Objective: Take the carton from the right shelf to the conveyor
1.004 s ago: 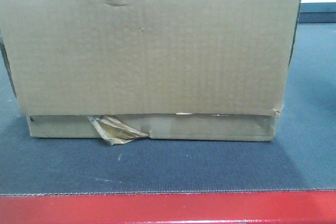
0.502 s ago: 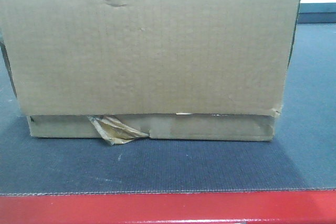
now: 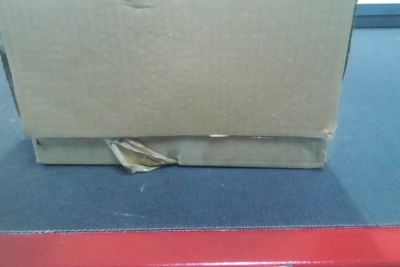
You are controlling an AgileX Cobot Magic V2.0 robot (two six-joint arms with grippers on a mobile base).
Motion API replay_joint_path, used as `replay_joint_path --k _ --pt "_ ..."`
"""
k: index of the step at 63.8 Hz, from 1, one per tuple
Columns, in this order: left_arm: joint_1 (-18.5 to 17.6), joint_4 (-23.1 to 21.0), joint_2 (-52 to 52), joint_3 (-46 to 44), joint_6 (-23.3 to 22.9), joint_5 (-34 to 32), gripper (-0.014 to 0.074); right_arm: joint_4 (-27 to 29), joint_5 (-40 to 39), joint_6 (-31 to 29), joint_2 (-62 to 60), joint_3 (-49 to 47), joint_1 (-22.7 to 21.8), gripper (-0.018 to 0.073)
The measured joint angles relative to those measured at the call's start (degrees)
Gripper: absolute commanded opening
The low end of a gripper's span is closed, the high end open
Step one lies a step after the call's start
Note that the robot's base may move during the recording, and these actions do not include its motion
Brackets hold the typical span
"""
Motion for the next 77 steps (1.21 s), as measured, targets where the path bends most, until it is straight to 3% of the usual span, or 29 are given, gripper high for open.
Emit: replay_joint_path --k 48,55,60,68,77 --pt "0.0 0.0 -0.1 0.2 0.0 0.2 -0.0003 0.0 -3.6 -0.1 0.0 0.0 0.0 -0.0069" --pt "0.9 -2.0 -0.1 0.2 0.0 1.1 -0.0003 0.0 -3.7 -0.1 0.0 0.0 0.0 -0.0069" --pt "2.3 -4.4 -0.5 0.9 3.1 1.2 -0.0003 0.0 -3.6 -0.1 0.0 0.0 0.0 -0.0069" --pt "6.2 -10.8 -3.1 6.6 13.0 -3.0 -0.0003 0.0 -3.6 -0.1 0.0 0.0 0.0 -0.0069" --pt "7.4 -12.1 -7.2 14.8 15.0 -9.3 -0.0003 0.0 -3.6 -0.1 0.0 0.0 0.0 -0.0069"
